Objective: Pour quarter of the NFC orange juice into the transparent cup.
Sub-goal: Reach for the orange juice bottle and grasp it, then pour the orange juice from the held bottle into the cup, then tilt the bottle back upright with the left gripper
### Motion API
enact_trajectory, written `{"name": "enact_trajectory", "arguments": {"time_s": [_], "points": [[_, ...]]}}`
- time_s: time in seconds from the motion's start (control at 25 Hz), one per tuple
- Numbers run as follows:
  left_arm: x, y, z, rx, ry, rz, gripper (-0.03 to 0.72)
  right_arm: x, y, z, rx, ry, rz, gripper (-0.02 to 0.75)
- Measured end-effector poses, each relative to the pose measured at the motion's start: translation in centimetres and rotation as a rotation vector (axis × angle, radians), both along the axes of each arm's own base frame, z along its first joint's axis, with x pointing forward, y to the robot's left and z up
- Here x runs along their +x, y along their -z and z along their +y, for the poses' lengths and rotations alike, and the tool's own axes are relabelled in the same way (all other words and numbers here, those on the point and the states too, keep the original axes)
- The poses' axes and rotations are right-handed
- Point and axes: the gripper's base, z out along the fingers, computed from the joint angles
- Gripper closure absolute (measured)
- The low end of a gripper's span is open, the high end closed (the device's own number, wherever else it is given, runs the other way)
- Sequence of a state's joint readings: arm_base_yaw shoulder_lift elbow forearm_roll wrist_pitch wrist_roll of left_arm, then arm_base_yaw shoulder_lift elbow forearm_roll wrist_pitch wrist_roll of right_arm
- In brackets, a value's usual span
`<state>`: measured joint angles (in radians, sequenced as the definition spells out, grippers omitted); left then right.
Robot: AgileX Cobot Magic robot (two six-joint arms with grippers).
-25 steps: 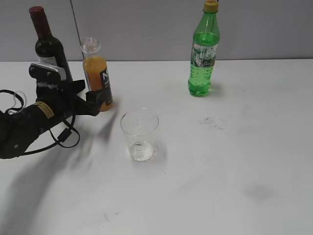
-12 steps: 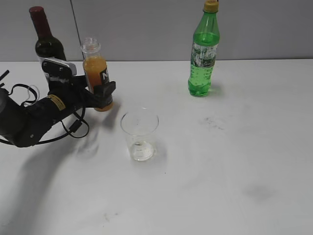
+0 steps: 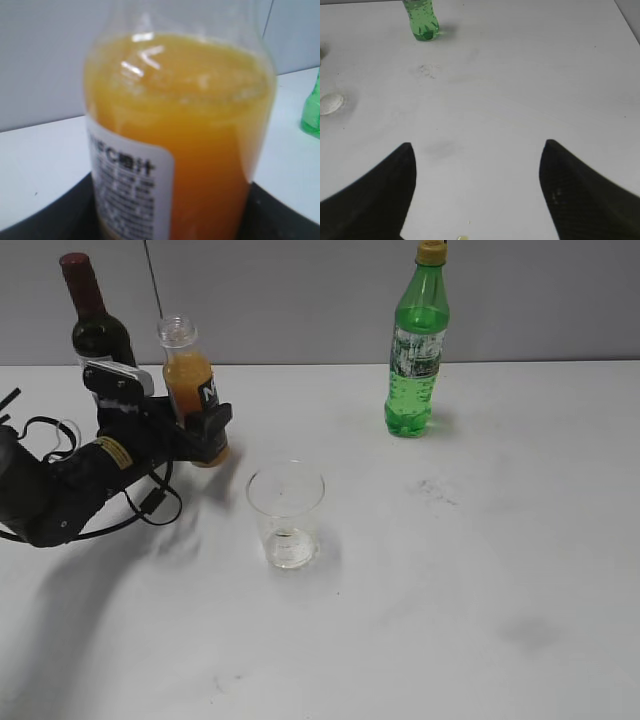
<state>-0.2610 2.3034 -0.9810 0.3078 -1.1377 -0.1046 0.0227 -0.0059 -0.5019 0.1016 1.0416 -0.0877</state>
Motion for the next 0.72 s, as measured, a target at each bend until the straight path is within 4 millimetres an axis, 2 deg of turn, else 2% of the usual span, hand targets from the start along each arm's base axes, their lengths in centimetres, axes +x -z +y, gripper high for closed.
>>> {"name": "enact_trajectory", "arguments": {"time_s": [0.24,0.36,0.72], "points": [[-2.9,-0.6,0.8,0.008,-0.006,0.041,0.217,0.0,0.0,0.0,0.0,0.0,0.0,0.148],[-4.7,-1.6,1.4,0.03,-0.008,0.048,0.217,0.0,0.0,0.0,0.0,0.0,0.0,0.148],[-9.5,-6.8,2.7,0.26,-0.004,-0.063,0.217,0.0,0.0,0.0,0.0,0.0,-0.001,0.148]]}}
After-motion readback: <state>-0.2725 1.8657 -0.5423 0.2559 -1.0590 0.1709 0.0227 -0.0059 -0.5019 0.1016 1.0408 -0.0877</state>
